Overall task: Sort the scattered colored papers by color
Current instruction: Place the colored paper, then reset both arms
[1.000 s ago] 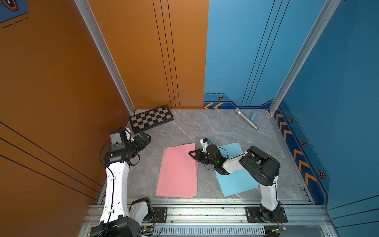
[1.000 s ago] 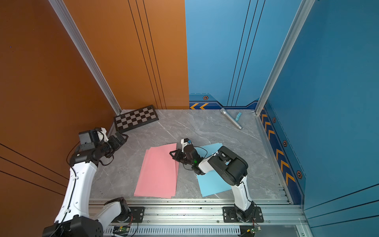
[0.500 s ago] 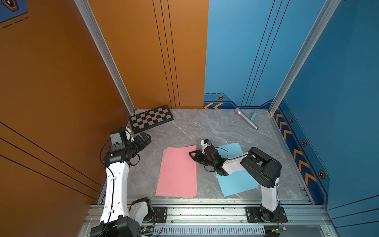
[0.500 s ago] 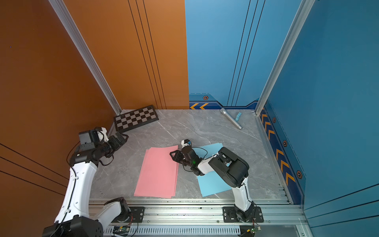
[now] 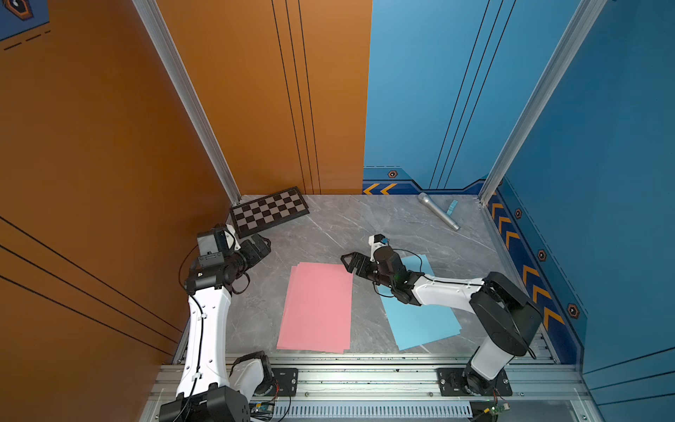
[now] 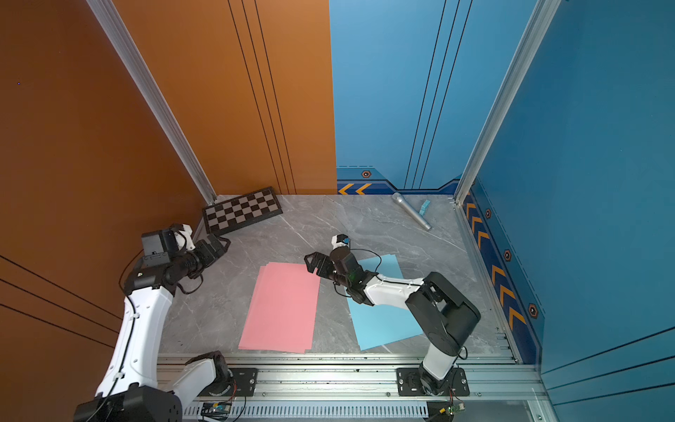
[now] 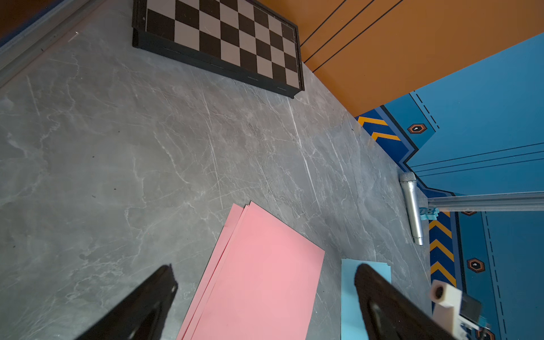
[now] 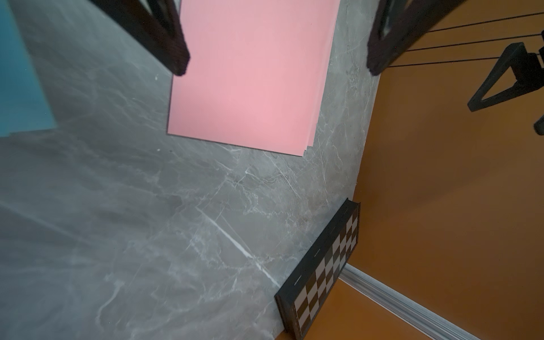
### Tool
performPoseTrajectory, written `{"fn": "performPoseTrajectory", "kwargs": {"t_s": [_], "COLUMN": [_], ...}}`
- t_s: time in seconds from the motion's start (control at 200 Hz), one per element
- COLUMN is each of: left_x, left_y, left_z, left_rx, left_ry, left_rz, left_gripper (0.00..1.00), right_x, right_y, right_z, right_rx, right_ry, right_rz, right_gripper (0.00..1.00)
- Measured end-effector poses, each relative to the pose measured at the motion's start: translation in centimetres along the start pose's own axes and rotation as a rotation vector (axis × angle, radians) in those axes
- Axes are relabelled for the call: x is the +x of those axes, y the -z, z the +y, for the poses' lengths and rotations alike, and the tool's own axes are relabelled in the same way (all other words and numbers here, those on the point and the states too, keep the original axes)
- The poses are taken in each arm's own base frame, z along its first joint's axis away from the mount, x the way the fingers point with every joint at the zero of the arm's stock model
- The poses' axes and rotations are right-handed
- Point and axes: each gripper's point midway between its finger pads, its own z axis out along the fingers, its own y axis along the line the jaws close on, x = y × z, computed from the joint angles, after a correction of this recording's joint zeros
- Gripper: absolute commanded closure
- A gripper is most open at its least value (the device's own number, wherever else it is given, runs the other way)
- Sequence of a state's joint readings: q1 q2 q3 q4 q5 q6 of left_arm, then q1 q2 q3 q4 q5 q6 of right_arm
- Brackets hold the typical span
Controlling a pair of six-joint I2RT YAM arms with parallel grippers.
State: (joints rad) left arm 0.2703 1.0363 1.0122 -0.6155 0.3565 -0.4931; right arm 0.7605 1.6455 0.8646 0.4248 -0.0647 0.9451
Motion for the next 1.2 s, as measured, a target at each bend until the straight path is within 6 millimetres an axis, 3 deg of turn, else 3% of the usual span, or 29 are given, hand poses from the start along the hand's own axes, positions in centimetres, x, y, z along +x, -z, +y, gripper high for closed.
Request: {"fn": "performPoseTrajectory", "kwargs": {"t_s": [0.15,0.41,0.626,0.791,0.941,1.076,1.201], "left_x": [-0.4,-0.9,-1.6,-1.4,-1.9,-2.3,-1.3], "left_y": [-0.4,-1.4,-3.8,-5.9,-6.5,-7.4,-8.9], "left_z": [-1.9,-5.7,-7.4,-5.6,-3.8,0.0,3.6], "left_rx": [0.029,0.078,0.099,0.044,-0.02,-0.104,-0.182], "left_ry": [-0.062,-0.211,-0.345,-0.434,-0.468,-0.424,-0.393], "left_rz": [-0.013,-0.089,-0.19,-0.231,-0.285,-0.314,-0.294], "left_gripper": [0.02,0.02,0.02,0.02,0.02,0.02,0.02], "right_x": [-4.8,-12.2,-15.8,-16.6,-14.0,-12.9,-13.8], "right_y": [3.2,11.3,17.5,21.1,22.1,23.1,23.5], "right_z": [-2.2,-10.1,-11.1,-13.6,-18.9,-22.2,-22.6], "right_rx": [0.081,0.307,0.523,0.697,0.868,0.942,0.945], "right_ry": [0.0,-0.045,0.118,0.269,0.394,0.433,0.439], "right_rz": [-0.088,-0.24,-0.352,-0.427,-0.388,-0.385,-0.442], "right_gripper": [0.0,0.0,0.0,0.0,0.0,0.0,0.0]}}
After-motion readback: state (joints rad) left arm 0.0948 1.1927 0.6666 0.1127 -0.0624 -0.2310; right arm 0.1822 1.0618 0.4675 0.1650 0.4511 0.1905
